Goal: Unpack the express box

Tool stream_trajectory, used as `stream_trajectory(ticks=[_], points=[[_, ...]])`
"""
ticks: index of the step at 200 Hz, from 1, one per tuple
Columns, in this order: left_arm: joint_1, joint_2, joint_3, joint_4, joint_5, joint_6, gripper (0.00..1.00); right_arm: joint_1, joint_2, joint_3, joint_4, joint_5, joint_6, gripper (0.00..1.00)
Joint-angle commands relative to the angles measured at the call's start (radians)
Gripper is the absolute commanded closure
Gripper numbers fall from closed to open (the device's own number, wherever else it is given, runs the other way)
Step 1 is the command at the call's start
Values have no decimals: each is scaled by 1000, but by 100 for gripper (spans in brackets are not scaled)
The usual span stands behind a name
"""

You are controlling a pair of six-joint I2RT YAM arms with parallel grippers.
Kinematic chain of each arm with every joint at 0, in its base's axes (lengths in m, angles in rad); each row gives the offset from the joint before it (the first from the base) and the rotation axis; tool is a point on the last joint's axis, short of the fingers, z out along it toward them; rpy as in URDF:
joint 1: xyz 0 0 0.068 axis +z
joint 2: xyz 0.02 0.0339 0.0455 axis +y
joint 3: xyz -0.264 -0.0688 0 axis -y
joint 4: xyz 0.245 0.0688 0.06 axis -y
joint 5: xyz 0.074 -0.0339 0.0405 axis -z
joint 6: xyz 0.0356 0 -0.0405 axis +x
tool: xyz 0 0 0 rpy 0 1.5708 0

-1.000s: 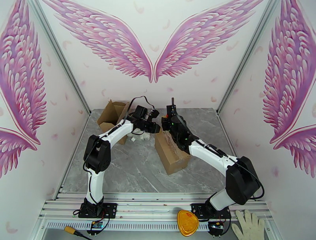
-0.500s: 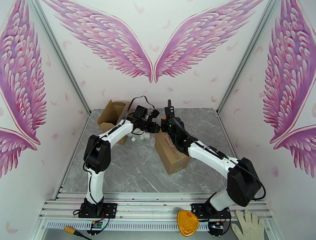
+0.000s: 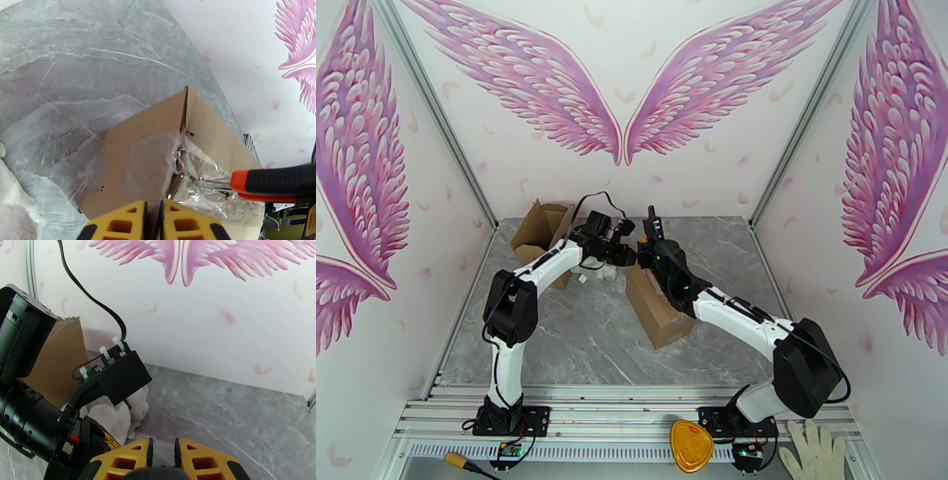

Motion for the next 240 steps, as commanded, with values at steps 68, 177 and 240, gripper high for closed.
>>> stream_trajectory(ticks=[68,177,240], points=[[10,45,-35,-58,-138,9,86,12,-79,-58,-126,-2,-3,100],[9,45,-31,-63,-155,7,88,12,-163,-115,-174,0,24,100],[8,32,-43,-32,-129,7,87,12,-187,-159,-165,-3,41,100]])
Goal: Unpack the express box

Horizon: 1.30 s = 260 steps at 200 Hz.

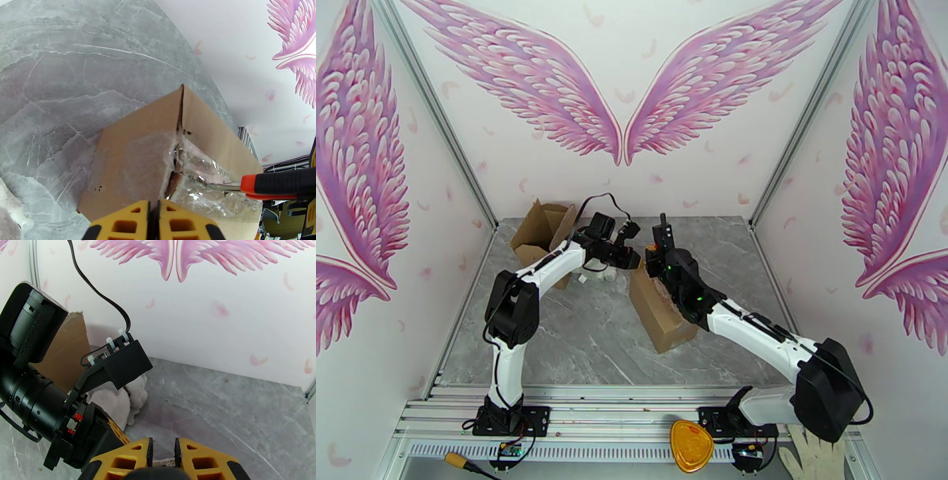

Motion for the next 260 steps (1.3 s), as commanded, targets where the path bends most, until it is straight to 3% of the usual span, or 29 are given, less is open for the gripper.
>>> stream_trajectory(ticks=[1,60,132,178,260], points=[[31,32,-43,-22,-151,-3,86,8,-35,-50,-105,6,5,100],[-15,-27,-23,69,1,45,47,7,-16,-31,-107,-3,0,100],[-14,16,-18,139,65,27,39,7,-26,-25,-105,-7,-22,100],[-15,76,23,63,44,58,48,7,-24,-4,-110,-5,-39,100],[6,72,-7,46,-77,64,83,8,-29,12,-136,-13,-40,100]])
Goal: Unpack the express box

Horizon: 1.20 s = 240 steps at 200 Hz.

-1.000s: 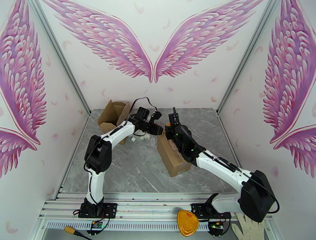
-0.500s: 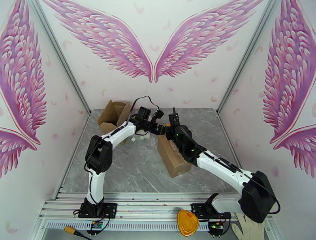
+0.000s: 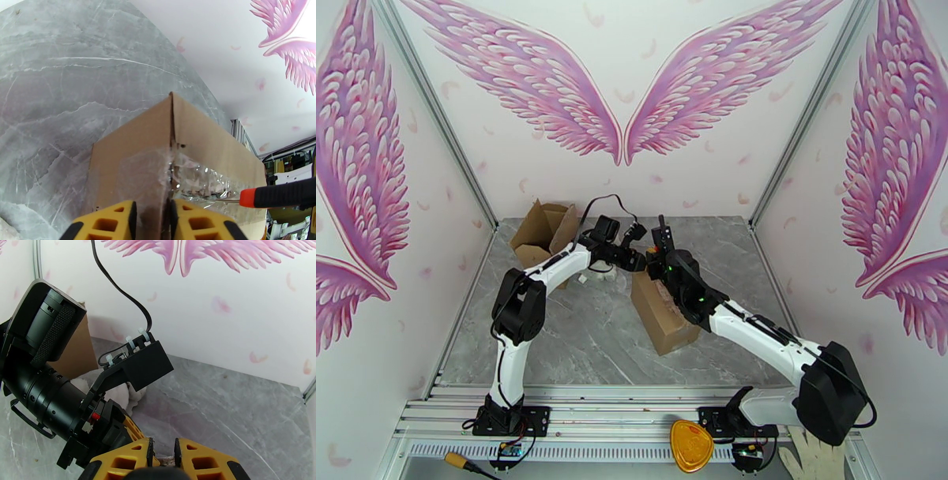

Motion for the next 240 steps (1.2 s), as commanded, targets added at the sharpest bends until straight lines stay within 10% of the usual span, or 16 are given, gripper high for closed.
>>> stream_trajectory(ticks=[1,96,240], points=[[26,17,-16,-46,-164,11,83,7,-14,5,-87,-2,-10,100],[35,-10,-38,-20,-225,3,100,14,-85,-67,-111,15,-13,100],[35,-14,-41,-33,-265,10,100,19,-193,-121,-214,-14,-13,100]])
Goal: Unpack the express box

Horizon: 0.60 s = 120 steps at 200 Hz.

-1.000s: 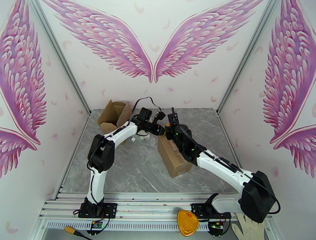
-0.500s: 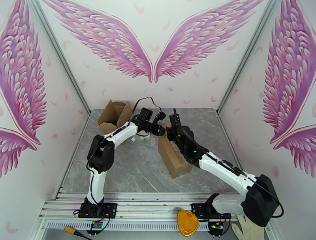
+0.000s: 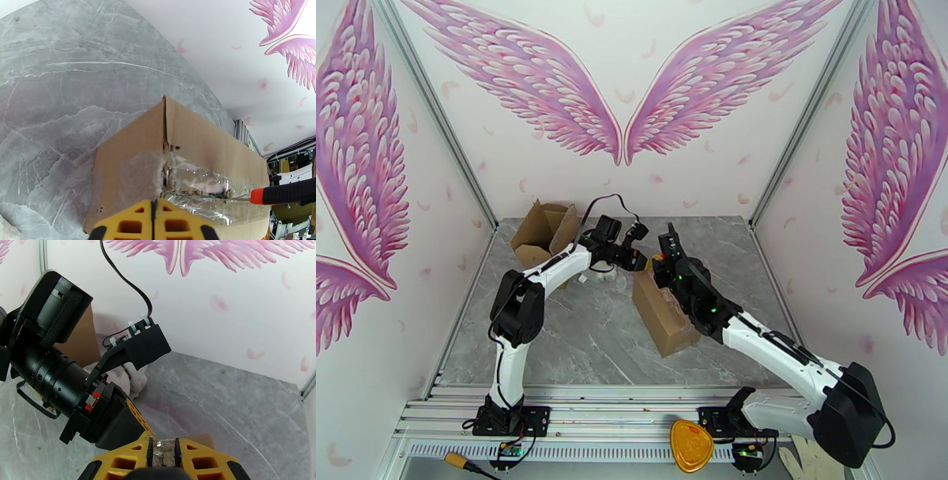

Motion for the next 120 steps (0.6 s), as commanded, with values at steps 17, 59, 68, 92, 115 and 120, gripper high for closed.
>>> stream_trajectory(ticks=[17,59,68,92,115,120], points=[[47,6,-31,-34,-224,4,100,12,-65,-31,-147,0,-19,100],[44,1,-22,-35,-237,2,100,12,-79,-33,-164,-12,16,100],[43,1,-21,-35,-239,1,100,11,-76,-64,-139,-6,17,100],[43,0,-19,-38,-247,-1,100,14,-84,-24,-222,-14,61,100],[41,1,-19,-35,-249,-3,100,13,-97,-73,-195,5,47,100],[40,0,-18,-37,-251,-4,100,13,-101,-60,-226,6,56,100]])
